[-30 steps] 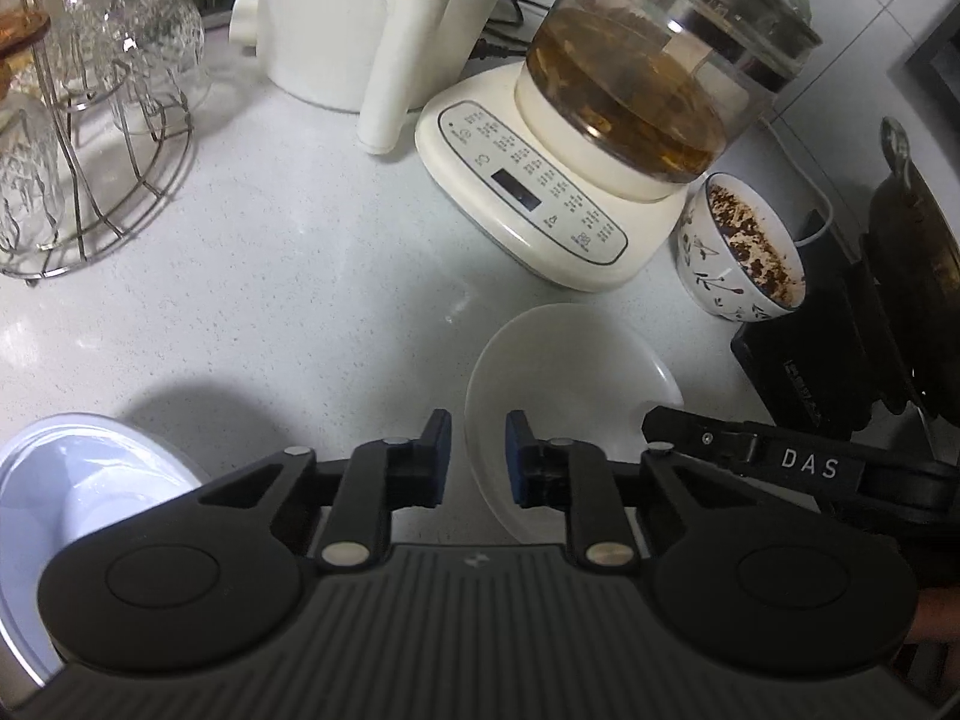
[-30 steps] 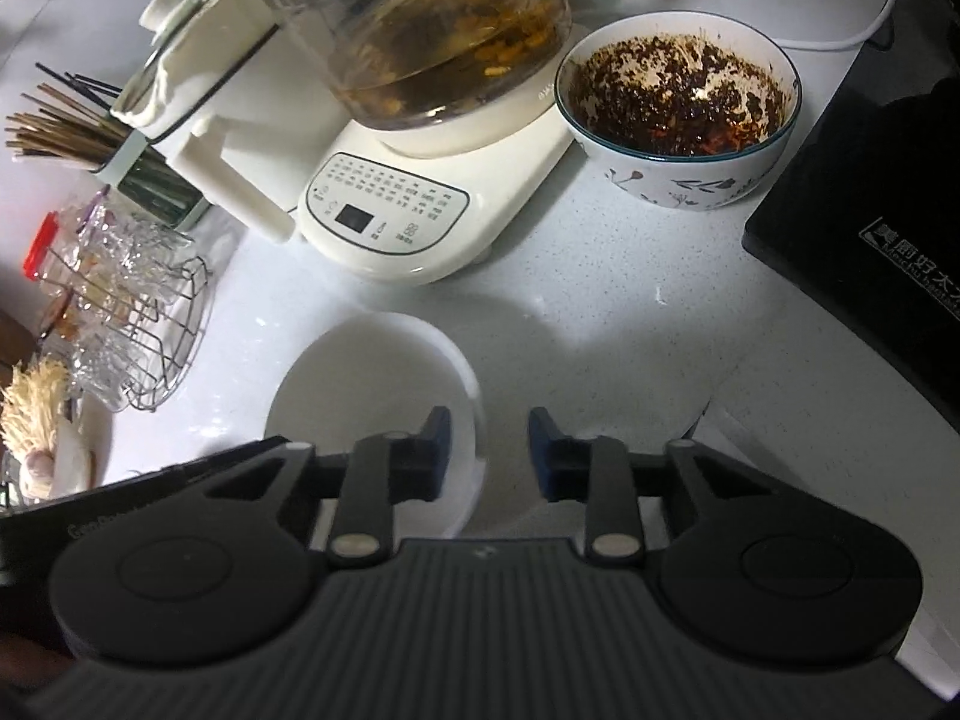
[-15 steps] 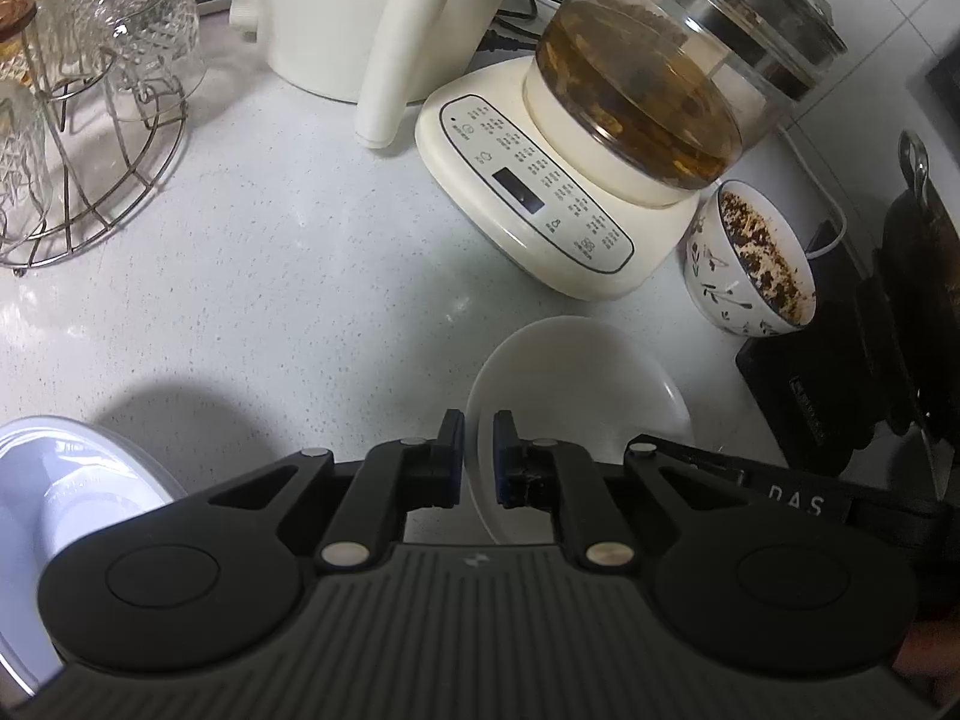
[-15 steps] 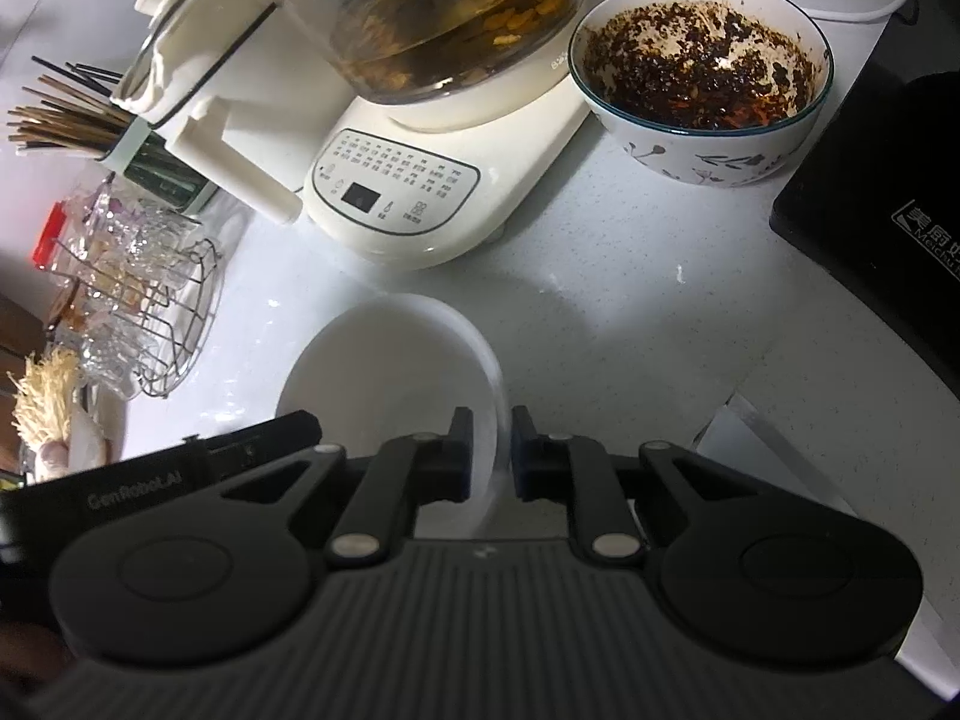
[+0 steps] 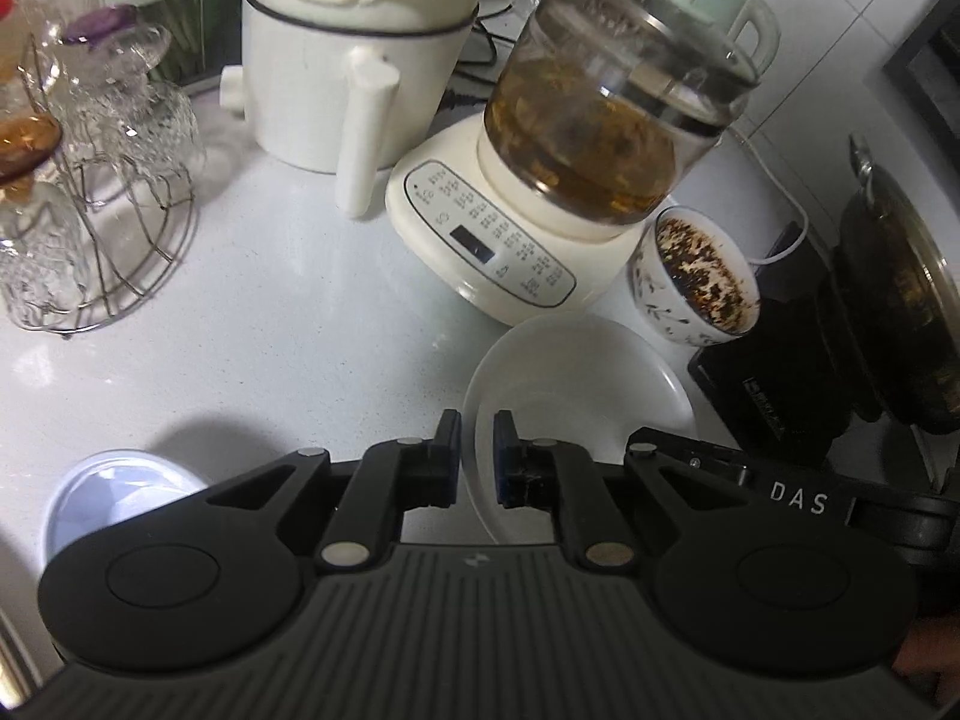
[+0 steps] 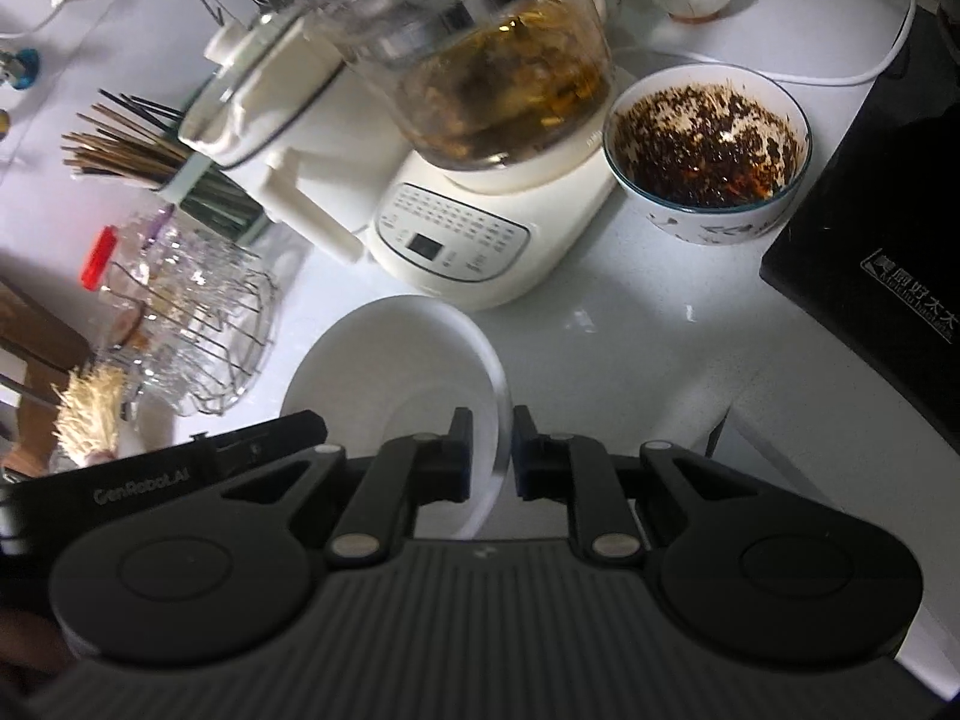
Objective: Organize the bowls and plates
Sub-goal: 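Lift the white bowl with both grippers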
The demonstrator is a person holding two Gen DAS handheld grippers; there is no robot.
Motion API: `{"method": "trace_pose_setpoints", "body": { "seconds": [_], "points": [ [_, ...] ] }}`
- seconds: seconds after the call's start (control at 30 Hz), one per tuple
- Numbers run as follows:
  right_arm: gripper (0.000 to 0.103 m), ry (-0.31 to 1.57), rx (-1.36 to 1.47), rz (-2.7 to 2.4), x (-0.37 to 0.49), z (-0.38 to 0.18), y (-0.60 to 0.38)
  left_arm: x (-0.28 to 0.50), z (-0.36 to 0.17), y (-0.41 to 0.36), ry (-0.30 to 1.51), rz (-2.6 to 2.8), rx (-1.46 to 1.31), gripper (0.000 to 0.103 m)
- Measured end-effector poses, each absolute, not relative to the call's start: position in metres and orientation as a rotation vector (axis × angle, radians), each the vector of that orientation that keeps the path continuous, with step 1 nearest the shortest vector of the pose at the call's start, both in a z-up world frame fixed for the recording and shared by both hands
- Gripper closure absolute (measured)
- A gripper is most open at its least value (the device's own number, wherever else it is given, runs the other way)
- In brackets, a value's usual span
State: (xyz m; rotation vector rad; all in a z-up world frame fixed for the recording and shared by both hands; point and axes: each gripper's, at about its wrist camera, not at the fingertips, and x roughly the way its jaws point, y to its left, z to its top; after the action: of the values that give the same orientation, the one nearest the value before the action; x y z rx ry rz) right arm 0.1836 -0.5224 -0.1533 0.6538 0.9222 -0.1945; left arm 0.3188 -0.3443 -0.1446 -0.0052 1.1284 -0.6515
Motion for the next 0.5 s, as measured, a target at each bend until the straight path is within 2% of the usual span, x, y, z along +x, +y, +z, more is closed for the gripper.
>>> {"method": "trace_pose_setpoints", "body": {
  "seconds": [0.27,0.5],
  "points": [
    [0.087,0.876,0.638,-0.180,0.174,-0.115,-0.510,0.306,-0.103,-0.325,1.079,-0.674,-0.030,0.091],
    [0.087,0.865,0.610,-0.148,0.173,-0.101,-0.491,0.297,-0.088,-0.301,1.054,-0.656,-0.053,0.091]
  ]
}}
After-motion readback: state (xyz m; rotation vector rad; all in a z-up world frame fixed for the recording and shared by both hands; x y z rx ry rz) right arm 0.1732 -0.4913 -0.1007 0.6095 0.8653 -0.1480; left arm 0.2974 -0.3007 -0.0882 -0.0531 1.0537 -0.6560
